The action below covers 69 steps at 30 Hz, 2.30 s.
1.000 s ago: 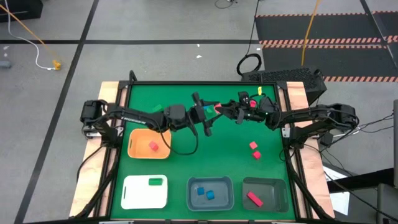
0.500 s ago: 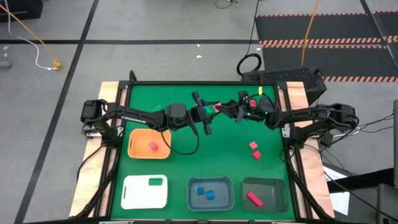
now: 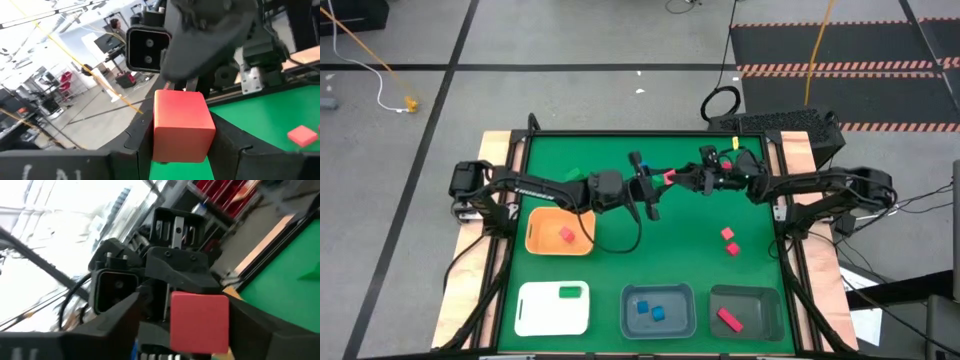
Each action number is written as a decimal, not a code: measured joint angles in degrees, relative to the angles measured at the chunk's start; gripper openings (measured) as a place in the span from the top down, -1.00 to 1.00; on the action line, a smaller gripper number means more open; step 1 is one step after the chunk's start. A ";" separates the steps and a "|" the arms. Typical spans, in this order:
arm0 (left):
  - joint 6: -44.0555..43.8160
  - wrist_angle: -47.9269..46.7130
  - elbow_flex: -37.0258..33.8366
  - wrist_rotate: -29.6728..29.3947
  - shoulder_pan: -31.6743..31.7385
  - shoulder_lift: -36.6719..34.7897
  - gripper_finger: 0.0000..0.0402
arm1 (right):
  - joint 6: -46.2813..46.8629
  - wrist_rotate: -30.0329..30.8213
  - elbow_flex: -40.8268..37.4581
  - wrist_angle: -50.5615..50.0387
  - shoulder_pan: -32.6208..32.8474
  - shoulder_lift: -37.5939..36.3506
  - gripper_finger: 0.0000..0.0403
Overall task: Sort & place blocks by color
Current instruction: Put the top orange block into the yellow bin, then put the right green block into the white bin
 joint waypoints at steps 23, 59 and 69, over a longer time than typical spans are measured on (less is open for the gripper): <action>-58.11 -87.38 -0.04 -14.87 -9.33 -18.34 0.31 | -13.59 -7.16 0.04 -30.29 -9.34 -5.49 -0.40; -78.21 -84.60 -17.46 8.89 -10.70 -19.80 -0.62 | -19.06 22.38 0.04 -24.18 -0.96 13.80 -0.40; -68.90 -84.39 -9.51 9.77 -10.97 -19.80 -0.78 | -24.16 30.38 2.67 -22.08 2.58 19.78 -0.40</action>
